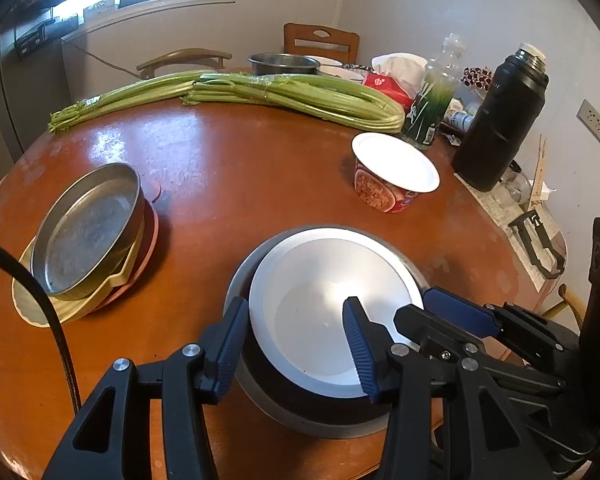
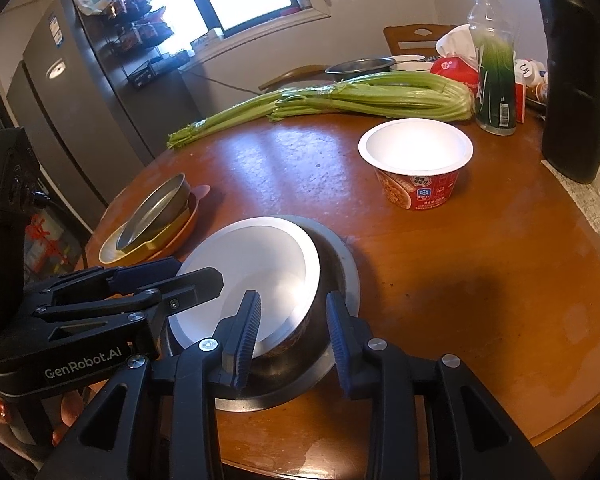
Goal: Organize plates and bowls
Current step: 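Lower the white paper bowl into the steel bowl with the left gripper, then open the left gripper and move it to the red-printed paper bowl, then grasp the rim of the red-printed paper bowl with the left gripper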
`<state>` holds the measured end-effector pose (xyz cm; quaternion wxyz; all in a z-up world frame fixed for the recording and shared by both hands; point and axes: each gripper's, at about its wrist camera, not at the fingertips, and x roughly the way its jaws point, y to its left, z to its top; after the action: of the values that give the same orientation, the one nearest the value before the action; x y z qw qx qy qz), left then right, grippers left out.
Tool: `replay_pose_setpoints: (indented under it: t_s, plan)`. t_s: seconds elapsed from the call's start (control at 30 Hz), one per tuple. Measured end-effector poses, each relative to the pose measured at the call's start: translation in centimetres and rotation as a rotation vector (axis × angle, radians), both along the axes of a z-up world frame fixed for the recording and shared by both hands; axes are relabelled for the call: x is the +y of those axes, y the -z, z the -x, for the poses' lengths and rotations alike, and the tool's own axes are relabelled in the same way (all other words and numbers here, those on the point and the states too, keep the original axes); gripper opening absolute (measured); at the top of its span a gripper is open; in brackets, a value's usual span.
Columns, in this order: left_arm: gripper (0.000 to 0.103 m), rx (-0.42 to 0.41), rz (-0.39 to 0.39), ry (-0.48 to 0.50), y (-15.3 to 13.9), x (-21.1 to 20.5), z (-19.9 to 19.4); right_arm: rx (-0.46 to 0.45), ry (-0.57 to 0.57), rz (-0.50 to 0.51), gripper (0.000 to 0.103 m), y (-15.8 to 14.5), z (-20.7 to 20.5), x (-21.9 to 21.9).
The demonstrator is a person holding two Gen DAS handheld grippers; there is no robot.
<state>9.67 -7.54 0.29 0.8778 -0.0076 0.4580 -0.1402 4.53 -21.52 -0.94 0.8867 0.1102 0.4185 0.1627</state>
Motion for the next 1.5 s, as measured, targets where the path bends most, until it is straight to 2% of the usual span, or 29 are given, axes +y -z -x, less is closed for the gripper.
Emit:
replay_pose_setpoints:
  t_s: [0.47,0.87,1.07,1.27,1.5]
  plan:
    - [0.049,-0.048,0.034,-0.014,-1.5,0.9,-0.5,-0.022,0.009,-0.017,0.036,-0.5,-0.4,-0.9]
    - [0.049,-0.060,0.032,0.040,-2.8,-1.8,-4.7,-0.030,0.073,-0.017,0.037,-0.9,-3.3,-3.8]
    - [0.049,-0.034,0.011,0.078,-2.7,-3.9,-8.4,-0.042,0.150,0.001,0.039,-1.3,-6.1,-6.8]
    - [0.049,0.019,-0.003,0.104,-1.7,-5.8,-12.0,0.002,0.240,0.003,0.041,-0.3,-9.6,-10.0]
    - [0.049,0.070,0.006,0.126,-0.1,-7.8,-14.4,0.042,0.248,0.008,0.041,1.4,-12.9,-11.0]
